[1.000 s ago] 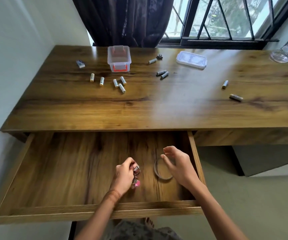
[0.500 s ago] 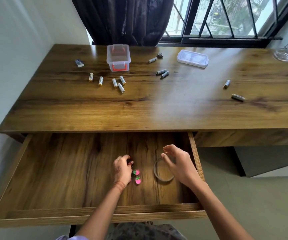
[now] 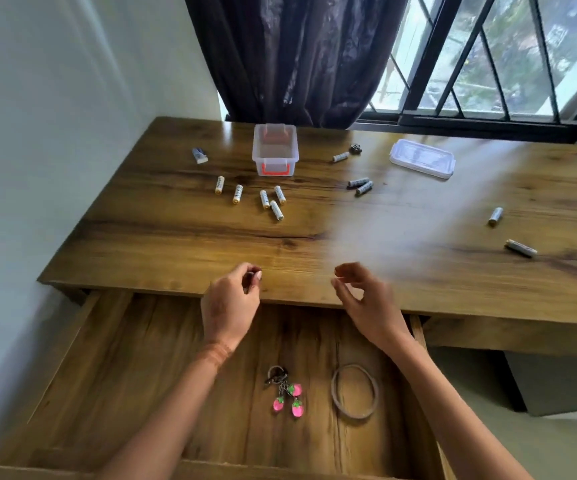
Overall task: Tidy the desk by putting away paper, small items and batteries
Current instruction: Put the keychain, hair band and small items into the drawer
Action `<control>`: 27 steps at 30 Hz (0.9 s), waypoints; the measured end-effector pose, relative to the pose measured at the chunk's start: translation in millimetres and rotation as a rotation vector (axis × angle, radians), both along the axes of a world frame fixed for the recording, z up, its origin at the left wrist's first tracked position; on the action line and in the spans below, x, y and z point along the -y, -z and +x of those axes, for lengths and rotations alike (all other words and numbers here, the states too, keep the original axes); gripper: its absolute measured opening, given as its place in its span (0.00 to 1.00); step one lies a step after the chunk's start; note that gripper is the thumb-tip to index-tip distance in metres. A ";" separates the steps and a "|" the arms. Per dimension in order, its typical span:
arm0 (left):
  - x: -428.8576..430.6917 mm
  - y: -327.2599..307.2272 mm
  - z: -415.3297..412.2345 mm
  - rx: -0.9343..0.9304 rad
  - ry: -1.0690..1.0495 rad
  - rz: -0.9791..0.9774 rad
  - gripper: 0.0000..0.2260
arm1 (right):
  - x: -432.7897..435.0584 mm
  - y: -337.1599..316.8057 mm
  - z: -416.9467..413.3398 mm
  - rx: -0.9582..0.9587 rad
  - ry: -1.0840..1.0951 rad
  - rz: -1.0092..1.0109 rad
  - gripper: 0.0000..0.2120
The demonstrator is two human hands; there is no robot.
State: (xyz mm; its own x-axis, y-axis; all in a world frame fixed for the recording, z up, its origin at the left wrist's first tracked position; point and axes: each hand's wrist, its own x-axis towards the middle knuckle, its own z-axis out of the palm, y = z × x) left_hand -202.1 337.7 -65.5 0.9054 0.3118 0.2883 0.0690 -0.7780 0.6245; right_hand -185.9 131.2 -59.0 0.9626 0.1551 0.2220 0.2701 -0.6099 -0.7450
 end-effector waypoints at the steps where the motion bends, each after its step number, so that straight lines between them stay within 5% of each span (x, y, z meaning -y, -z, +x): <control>1: -9.1 -7.2 14.1 0.015 0.000 -0.005 0.08 | -4.5 -5.0 14.9 0.031 0.021 0.003 0.11; 9: -92.4 -28.6 155.6 -0.050 0.001 -0.103 0.07 | -27.5 -26.8 162.3 0.137 0.192 -0.015 0.05; 18: -174.3 -4.0 302.7 -0.172 0.025 -0.090 0.15 | -31.0 2.9 321.2 0.063 0.426 -0.138 0.10; 27: -210.0 29.7 350.2 -0.328 -0.003 -0.094 0.28 | -6.2 20.2 401.8 -0.027 0.462 -0.311 0.13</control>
